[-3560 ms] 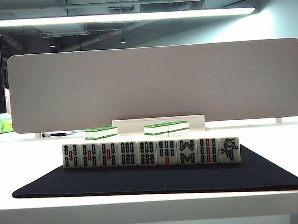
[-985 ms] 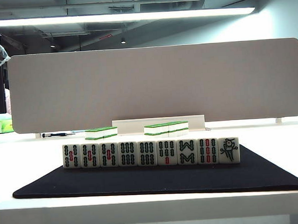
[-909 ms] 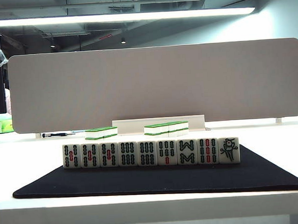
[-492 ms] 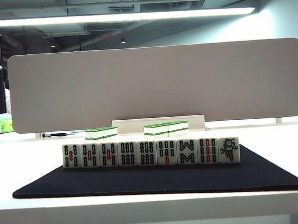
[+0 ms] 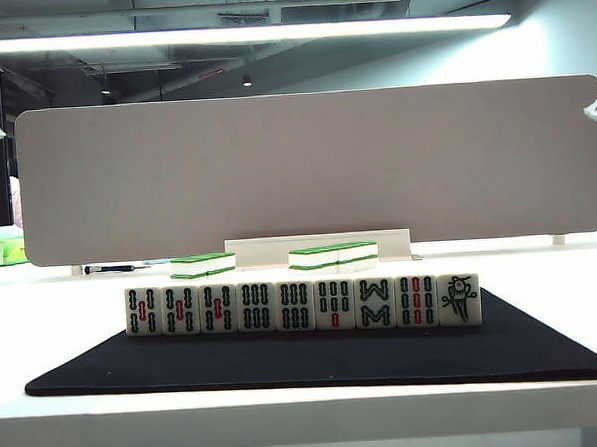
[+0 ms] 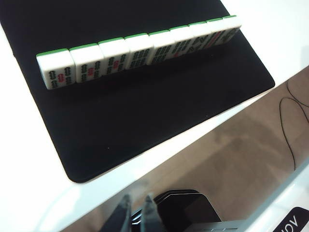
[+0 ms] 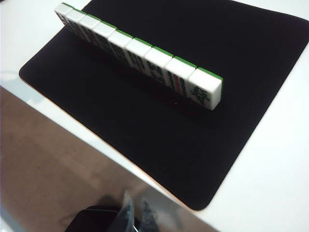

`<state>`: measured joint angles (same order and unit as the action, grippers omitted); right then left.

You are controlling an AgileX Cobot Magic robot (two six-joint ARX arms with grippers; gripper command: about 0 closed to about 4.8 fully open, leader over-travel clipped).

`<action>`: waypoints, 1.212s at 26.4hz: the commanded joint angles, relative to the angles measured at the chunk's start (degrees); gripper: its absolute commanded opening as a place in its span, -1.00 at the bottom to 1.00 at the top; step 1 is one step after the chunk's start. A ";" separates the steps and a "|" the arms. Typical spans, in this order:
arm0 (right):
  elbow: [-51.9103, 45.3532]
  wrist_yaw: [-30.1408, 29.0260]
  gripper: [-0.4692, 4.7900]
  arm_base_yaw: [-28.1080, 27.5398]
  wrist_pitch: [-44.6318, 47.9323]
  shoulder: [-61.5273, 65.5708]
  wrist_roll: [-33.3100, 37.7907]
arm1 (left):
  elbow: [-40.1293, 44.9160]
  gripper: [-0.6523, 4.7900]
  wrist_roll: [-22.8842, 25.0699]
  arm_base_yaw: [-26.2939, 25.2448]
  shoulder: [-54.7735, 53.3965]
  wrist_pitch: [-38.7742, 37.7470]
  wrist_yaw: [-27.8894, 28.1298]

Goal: Take a mahjong tile from your hand cards and play it out.

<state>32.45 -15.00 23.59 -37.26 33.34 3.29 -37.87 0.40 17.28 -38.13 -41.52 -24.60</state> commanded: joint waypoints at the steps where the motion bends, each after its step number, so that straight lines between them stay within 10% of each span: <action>1: 0.22 0.24 -0.74 -0.04 4.15 1.77 -0.37 | -0.48 -0.65 0.00 -0.02 -1.51 0.90 -0.04; 32: 22.18 10.73 -0.74 -0.26 5.42 38.56 -10.62 | -5.53 -0.65 5.79 -0.02 -12.48 3.48 1.90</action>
<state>54.22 -5.74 23.35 -32.05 71.61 -5.61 -43.07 5.78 17.28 -50.70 -38.46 -22.81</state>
